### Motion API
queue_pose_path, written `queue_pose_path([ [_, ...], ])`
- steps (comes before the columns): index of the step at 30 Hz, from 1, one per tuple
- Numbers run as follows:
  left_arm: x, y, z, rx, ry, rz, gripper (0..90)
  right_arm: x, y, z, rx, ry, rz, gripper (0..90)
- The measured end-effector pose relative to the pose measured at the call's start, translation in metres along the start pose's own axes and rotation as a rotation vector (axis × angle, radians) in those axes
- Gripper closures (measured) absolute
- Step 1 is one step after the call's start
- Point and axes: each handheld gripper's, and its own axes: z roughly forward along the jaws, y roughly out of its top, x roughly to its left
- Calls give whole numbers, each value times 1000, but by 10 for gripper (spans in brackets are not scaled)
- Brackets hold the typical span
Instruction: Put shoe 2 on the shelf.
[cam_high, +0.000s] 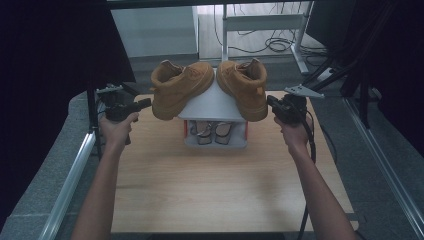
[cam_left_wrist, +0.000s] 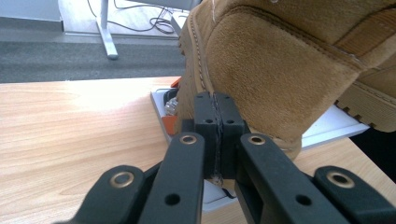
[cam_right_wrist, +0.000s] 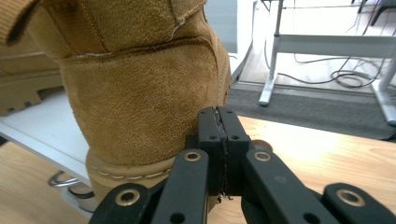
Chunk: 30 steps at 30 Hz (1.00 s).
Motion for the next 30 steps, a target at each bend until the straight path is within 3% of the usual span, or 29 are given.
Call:
queue_pose_path([
  [4, 2, 0, 2, 23, -7, 3, 894, 1, 2, 1, 8, -7, -13, 893],
  [6, 4, 1, 2, 25, -20, -15, 894, 1, 2, 1, 13, -12, -16, 894],
  [10, -1, 4, 3, 40, 5, 12, 895, 3, 4, 3, 18, -24, -12, 895],
  [14, -4, 5, 3, 37, 5, 20, 895, 6, 6, 3, 18, -31, -14, 895],
  [21, -13, 6, 7, 33, -28, 19, 895, 19, 6, 7, 23, 16, -45, 895],
  [23, -19, 7, 9, 38, -28, 35, 895, 22, 7, 9, 19, 12, -48, 895],
  [27, -24, 9, 13, 33, -52, 31, 896, 20, 8, 12, 16, 8, -28, 894],
  [30, -27, 12, 14, 40, -32, 47, 895, 20, 8, 13, 15, 11, -19, 895],
])
